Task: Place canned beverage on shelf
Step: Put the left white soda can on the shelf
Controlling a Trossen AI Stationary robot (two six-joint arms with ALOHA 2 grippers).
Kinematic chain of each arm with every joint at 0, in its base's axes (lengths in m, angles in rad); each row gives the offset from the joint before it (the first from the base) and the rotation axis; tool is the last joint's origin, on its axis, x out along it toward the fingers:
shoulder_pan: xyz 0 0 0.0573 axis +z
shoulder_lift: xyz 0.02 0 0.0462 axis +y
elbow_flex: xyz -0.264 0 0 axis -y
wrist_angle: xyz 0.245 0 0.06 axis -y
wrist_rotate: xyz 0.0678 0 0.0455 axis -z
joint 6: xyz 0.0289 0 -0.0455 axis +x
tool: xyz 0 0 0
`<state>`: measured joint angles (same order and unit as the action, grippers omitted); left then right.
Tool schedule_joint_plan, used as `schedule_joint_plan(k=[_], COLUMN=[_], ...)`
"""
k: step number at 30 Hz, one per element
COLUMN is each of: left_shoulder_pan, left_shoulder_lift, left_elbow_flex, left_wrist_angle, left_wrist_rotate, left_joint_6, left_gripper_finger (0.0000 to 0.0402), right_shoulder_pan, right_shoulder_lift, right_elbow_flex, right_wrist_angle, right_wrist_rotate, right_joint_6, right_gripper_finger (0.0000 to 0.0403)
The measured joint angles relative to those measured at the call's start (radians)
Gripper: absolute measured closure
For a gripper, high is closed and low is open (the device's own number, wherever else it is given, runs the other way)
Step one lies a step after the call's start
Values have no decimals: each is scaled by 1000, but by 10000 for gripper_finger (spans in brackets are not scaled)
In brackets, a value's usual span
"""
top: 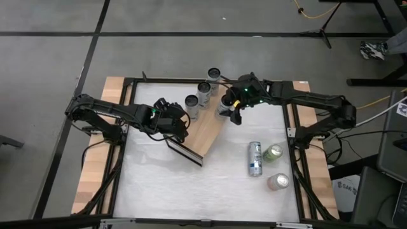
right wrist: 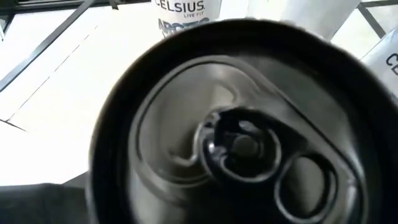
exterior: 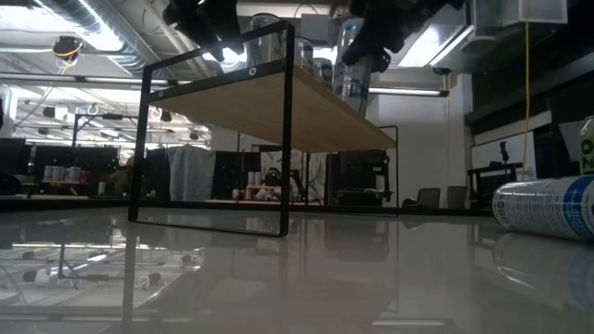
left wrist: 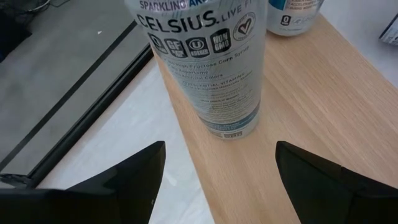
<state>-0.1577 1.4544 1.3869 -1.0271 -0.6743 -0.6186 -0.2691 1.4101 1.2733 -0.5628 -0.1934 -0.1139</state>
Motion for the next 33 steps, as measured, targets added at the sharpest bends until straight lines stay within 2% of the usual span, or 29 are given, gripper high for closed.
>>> schedule_joint_plan(k=[9, 19, 25, 33], left_shoulder_pan=[0, 0, 0, 0], left_shoulder_lift=[0, 0, 0, 0], left_elbow_flex=[0, 0, 0, 0], left_wrist_angle=[0, 1, 1, 5], left_wrist_rotate=[0, 0, 20, 104], left_joint_6=[0, 0, 0, 0], left_gripper_finger=[102, 102, 102, 102], right_shoulder_pan=[0, 0, 0, 0], right_shoulder_lift=[1, 1, 1, 0], right_elbow_flex=[-1, 36, 158, 310], right_wrist_angle=[51, 22, -122, -303], right_wrist_rotate=[2, 2, 2, 11], right_joint_6=[0, 0, -27, -67], right_gripper_finger=[84, 84, 84, 84])
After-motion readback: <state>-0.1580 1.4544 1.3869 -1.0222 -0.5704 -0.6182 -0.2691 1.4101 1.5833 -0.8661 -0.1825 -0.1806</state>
